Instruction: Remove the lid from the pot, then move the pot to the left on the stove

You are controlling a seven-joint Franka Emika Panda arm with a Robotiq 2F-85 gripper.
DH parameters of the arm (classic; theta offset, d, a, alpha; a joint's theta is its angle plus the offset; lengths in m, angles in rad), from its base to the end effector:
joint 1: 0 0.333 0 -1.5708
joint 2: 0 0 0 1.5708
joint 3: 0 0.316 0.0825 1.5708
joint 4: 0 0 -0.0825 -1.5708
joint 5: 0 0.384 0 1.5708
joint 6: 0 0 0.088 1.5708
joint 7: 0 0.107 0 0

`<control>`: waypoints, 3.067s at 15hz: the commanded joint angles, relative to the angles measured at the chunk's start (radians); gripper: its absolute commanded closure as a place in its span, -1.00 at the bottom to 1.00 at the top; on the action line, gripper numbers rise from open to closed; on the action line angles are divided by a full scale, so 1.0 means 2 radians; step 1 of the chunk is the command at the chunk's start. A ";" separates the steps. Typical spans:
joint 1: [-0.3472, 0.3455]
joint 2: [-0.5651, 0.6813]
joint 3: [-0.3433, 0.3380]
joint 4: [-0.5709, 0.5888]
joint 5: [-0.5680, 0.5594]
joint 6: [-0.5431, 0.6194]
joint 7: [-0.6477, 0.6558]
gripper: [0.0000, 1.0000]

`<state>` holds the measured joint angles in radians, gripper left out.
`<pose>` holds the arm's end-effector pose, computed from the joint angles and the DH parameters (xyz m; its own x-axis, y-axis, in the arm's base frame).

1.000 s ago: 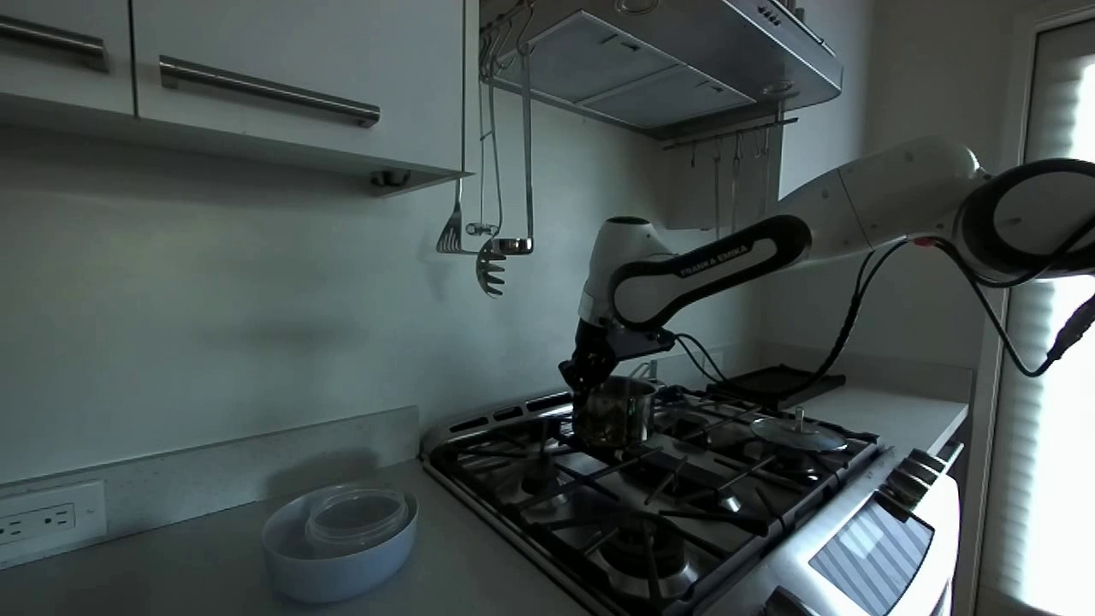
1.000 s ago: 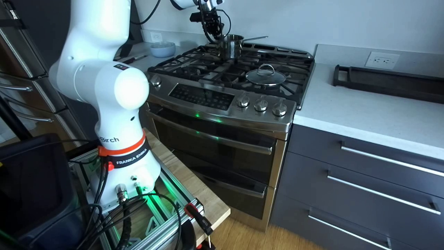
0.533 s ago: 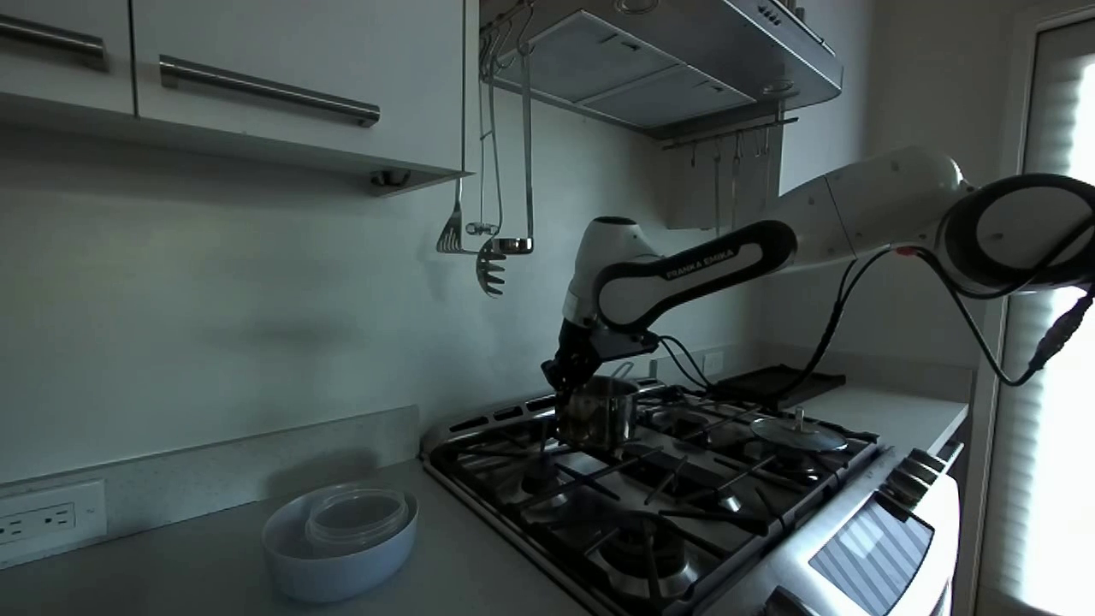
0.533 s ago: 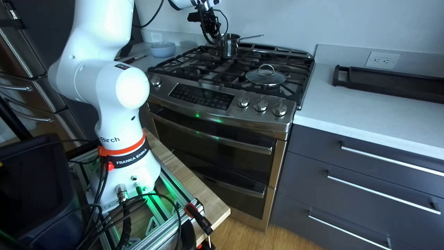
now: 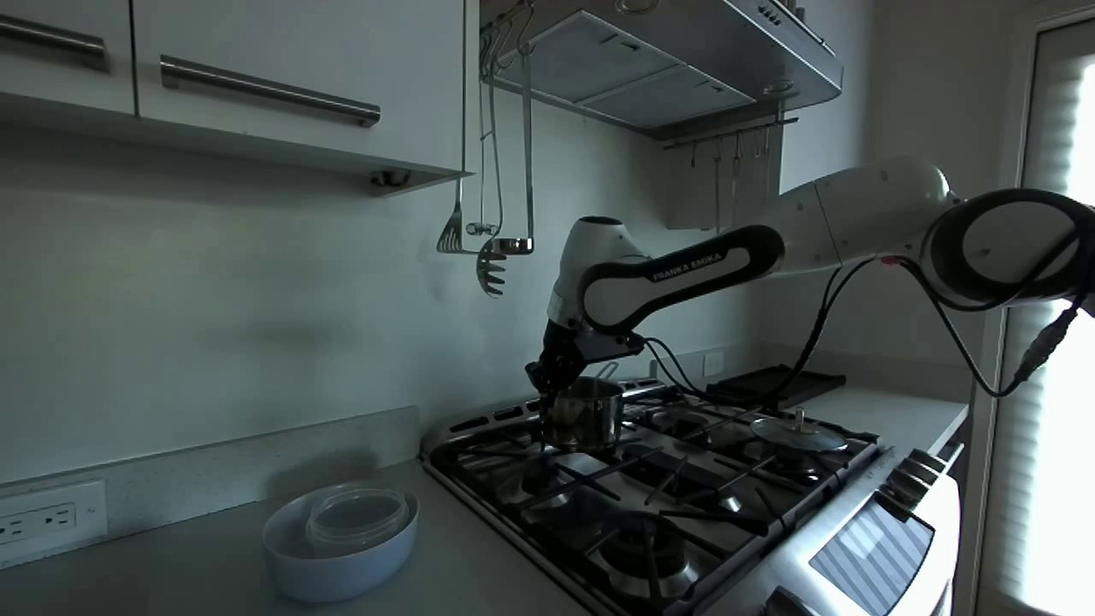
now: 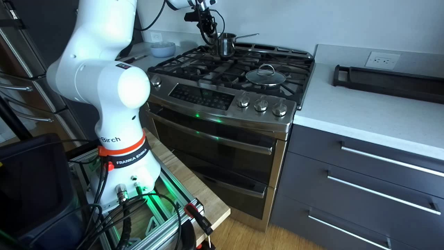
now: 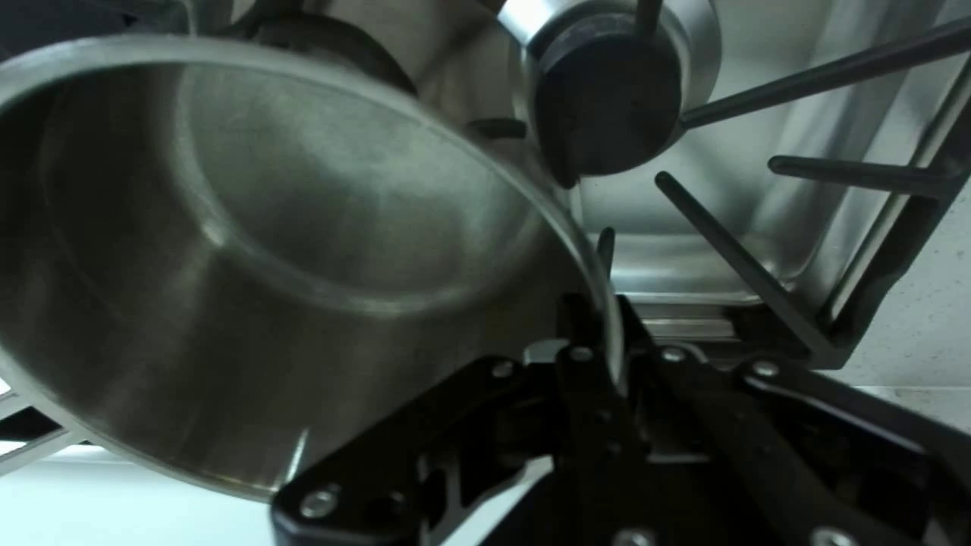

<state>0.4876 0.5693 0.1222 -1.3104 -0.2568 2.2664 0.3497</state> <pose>0.6330 0.4070 0.4533 0.8531 0.3243 0.4088 0.3380 -0.9403 0.0405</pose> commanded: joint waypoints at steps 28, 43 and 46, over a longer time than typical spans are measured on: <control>0.013 0.010 0.020 0.021 0.018 -0.036 0.035 0.96; 0.013 0.019 0.023 0.016 0.028 -0.031 0.043 0.11; 0.014 0.016 0.020 0.015 0.024 -0.028 0.044 -0.33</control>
<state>0.5166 0.6046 0.1617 -1.2822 -0.2181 2.2191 0.4226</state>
